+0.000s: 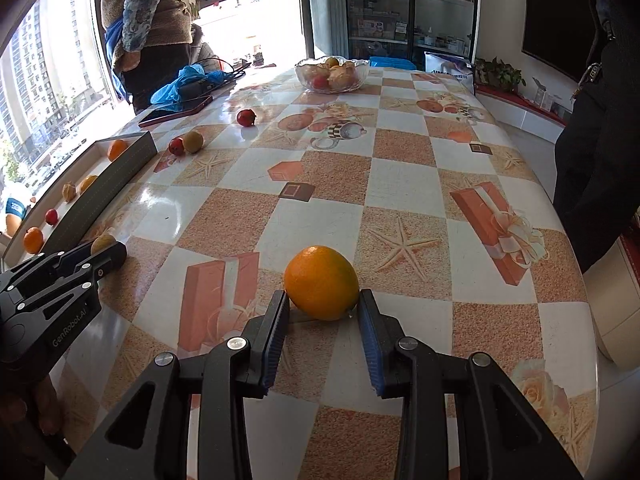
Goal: Organize fruits
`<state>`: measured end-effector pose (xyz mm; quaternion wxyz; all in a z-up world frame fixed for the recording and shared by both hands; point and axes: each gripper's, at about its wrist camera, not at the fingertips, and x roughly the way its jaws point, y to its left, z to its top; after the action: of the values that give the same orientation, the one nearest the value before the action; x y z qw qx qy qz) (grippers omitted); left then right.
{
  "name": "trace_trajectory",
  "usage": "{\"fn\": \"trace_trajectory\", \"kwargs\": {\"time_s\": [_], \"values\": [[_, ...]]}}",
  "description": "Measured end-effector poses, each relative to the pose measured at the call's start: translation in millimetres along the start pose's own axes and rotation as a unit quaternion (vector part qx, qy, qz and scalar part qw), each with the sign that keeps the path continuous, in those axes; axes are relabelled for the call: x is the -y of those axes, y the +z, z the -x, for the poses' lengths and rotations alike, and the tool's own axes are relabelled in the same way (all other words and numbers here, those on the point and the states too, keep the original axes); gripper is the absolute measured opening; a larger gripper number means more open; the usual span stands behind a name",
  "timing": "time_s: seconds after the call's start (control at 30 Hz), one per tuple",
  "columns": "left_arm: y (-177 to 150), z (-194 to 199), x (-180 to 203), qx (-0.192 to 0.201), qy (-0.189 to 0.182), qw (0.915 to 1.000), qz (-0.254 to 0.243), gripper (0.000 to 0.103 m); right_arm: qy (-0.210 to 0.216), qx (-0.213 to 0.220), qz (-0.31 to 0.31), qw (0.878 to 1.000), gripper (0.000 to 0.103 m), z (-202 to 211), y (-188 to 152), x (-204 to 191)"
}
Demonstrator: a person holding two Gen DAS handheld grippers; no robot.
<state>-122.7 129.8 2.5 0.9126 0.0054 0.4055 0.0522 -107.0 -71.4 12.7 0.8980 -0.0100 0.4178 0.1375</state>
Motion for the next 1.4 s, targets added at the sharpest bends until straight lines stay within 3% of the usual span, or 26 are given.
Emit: {"fn": "trace_trajectory", "kwargs": {"time_s": [1.4], "values": [[0.5, -0.9, -0.6, 0.000, -0.002, 1.0000, 0.001, 0.028, -0.006, -0.002, 0.004, 1.000, 0.037, -0.4, 0.6, -1.4]]}}
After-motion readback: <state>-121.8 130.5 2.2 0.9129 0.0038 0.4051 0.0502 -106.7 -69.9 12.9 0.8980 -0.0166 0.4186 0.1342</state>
